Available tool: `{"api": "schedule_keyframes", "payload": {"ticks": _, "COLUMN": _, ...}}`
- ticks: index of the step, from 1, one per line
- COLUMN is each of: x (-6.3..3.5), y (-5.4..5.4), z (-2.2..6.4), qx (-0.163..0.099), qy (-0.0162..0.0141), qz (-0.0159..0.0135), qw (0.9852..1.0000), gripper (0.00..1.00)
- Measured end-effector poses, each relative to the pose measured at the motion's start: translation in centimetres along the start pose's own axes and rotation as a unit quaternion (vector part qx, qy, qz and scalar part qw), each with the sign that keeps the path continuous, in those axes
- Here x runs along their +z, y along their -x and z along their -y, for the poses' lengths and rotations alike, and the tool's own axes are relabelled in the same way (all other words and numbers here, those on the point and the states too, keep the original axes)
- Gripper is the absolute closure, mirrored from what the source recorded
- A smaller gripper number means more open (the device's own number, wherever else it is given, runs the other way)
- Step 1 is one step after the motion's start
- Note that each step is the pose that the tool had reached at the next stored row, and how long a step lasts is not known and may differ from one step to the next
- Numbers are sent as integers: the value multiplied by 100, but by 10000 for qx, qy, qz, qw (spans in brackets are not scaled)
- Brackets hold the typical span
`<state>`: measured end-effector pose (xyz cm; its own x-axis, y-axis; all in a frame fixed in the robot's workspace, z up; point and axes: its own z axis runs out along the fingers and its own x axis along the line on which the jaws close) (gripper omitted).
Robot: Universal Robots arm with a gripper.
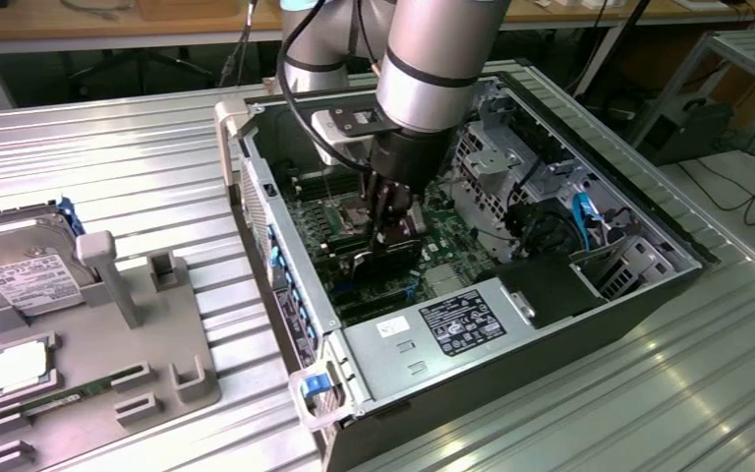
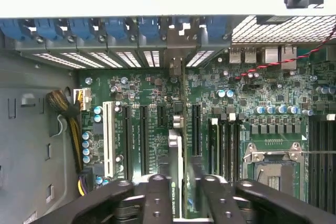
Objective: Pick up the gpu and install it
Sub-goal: 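Insert the gpu into the slot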
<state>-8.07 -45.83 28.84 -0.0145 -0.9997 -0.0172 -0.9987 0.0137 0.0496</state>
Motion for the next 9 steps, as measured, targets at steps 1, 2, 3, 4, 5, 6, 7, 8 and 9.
{"api": "schedule_keyframes", "payload": {"ticks": 1, "x": 0, "y": 0, "z": 0, "qx": 0, "qy": 0, "qz": 0, "qw": 10000, "gripper": 80}}
{"api": "schedule_keyframes", "payload": {"ticks": 2, "x": 0, "y": 0, "z": 0, "qx": 0, "qy": 0, "qz": 0, "qw": 10000, "gripper": 85}}
{"api": "schedule_keyframes", "payload": {"ticks": 3, "x": -1, "y": 0, "z": 0, "qx": 0, "qy": 0, "qz": -1, "qw": 10000, "gripper": 85}}
{"api": "schedule_keyframes", "payload": {"ticks": 4, "x": 0, "y": 0, "z": 0, "qx": 0, "qy": 0, "qz": 0, "qw": 10000, "gripper": 85}}
{"api": "schedule_keyframes", "payload": {"ticks": 5, "x": -1, "y": 0, "z": 0, "qx": 0, "qy": 0, "qz": 0, "qw": 10000, "gripper": 89}}
{"api": "schedule_keyframes", "payload": {"ticks": 6, "x": -1, "y": 0, "z": 0, "qx": 0, "qy": 0, "qz": -1, "qw": 10000, "gripper": 89}}
{"api": "schedule_keyframes", "payload": {"ticks": 7, "x": -1, "y": 0, "z": 0, "qx": 0, "qy": 0, "qz": -1, "qw": 10000, "gripper": 89}}
{"api": "schedule_keyframes", "payload": {"ticks": 8, "x": -1, "y": 0, "z": 0, "qx": 0, "qy": 0, "qz": -1, "qw": 10000, "gripper": 89}}
{"api": "schedule_keyframes", "payload": {"ticks": 9, "x": -1, "y": 0, "z": 0, "qx": 0, "qy": 0, "qz": -1, "qw": 10000, "gripper": 89}}
